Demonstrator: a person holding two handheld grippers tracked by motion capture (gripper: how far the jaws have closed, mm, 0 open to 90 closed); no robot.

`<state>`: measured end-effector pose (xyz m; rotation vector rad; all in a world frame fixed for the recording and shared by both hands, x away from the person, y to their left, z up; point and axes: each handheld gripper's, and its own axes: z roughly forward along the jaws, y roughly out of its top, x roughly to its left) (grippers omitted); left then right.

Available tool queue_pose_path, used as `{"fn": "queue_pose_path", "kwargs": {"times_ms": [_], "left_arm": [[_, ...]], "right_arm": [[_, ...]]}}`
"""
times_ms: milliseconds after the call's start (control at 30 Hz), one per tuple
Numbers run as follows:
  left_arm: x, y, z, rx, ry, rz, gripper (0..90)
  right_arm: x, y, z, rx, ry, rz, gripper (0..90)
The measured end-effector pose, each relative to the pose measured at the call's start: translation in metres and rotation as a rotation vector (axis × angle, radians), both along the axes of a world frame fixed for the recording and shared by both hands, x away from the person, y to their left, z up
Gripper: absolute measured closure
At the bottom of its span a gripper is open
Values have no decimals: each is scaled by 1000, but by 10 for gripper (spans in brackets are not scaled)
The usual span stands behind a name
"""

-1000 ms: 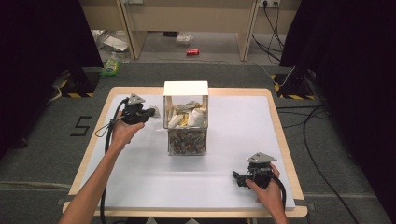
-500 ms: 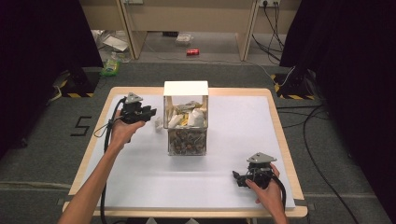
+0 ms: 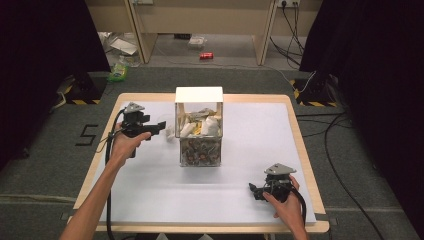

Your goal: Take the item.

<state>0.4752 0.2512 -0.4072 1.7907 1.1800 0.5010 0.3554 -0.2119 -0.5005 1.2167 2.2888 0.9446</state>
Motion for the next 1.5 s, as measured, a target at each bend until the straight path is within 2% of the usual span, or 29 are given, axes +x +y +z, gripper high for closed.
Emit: {"fn": "queue_pose_path", "kwargs": {"times_ms": [67,167,767,1133,1500], "left_arm": [[-5,1,-1,-7,-3,-2,149],[-17,1,-1,-16,-22,-23,149],[-52,-1,-13,-75,-32,-57,150],[-63,0,-22,-67,-40,-74,150],[-73,7,-40,-68,-34,-76,150]], "right_arm": [[0,0,0,1,0,-1,59],[0,0,0,1,0,-1,59],[0,0,0,0,-1,-1,59],[0,0,0,0,-1,-1,60],[0,0,0,0,-1,-1,59]]}}
